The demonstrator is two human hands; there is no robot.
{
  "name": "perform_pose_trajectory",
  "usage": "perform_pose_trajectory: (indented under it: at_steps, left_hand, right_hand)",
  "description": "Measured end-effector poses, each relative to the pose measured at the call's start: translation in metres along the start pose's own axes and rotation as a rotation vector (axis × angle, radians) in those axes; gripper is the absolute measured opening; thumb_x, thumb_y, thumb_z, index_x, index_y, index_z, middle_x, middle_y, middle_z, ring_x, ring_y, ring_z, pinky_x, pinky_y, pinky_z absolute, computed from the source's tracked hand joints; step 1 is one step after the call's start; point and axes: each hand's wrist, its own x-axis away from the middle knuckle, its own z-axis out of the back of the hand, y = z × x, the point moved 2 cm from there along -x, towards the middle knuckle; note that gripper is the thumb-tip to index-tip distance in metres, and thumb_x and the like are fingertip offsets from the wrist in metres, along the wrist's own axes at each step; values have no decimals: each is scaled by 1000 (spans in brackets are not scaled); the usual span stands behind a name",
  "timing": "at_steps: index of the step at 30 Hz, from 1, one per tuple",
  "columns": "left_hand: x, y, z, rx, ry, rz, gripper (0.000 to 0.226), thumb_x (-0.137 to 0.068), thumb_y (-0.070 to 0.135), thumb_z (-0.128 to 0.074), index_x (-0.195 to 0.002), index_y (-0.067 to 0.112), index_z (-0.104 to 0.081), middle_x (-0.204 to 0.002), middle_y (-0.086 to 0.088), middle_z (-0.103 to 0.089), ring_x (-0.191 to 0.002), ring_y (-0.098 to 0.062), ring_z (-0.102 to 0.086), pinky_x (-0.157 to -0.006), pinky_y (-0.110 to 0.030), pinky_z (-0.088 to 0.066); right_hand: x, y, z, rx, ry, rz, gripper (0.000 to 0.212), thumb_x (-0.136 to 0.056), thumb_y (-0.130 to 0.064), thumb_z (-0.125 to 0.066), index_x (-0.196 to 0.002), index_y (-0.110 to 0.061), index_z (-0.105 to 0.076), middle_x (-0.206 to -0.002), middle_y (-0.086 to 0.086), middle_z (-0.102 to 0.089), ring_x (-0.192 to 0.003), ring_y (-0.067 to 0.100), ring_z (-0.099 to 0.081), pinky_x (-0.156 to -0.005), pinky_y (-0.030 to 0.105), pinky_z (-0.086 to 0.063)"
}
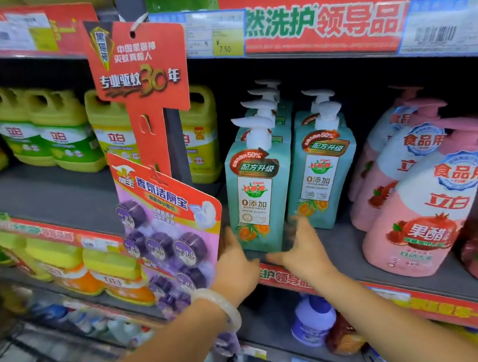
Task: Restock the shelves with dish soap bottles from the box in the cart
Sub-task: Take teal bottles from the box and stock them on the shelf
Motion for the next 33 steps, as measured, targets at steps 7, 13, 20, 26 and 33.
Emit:
perform_pose_trajectory:
  at_steps: [7,13,20,26,33]
  left_hand:
    - [39,-23,13,-23,-286,-161,49,-83,2,-61,-130,8,-48,-126,-5,-57,-120,-19,-53,-98,-17,-38]
    - [74,-79,67,-206,-484,-141,54,-76,18,-66,-125,5,-50,-122,-13,-58,-117,-29,-55,-98,-38,-45]
    - [127,-200,204,-700,-273,-117,59,-82,29,-65,-131,8,-39,-129,-14,-45,-120,-32,-42,-97,-39,-39]
    - [171,-307,355,-859,-38,141,56,-88,22,-56,-137,9,-32,-133,-13,-38,-128,-33,-37,-106,-42,-35]
    - [209,-392,466,-831,113,419,54,-80,20,-59,-130,9,-40,-128,-12,-45,-122,-33,-43,-101,-41,-41]
  right_hand:
    - [46,-2,-11,390,-21,-12,61,-73,-26,-78,-126,-13,-48,-120,7,-48,-119,22,-46,-97,30,-40]
    - [103,-31,-72,681,-235,-36,61,-74,-37,-74,-125,-15,-49,-126,10,-50,-118,28,-49,-94,33,-44]
    - [159,-96,-234,822,-537,103,68,-75,-35,-71,-131,-11,-41,-132,13,-47,-123,28,-48,-95,30,-42]
    - [201,-203,-393,832,-680,410,51,-79,-33,-67,-119,-12,-42,-126,11,-48,-118,30,-49,-83,33,-42]
    - [231,-273,-521,870,-854,584,61,-79,-31,-72,-127,-12,-38,-129,11,-40,-121,32,-44,-93,42,-44]
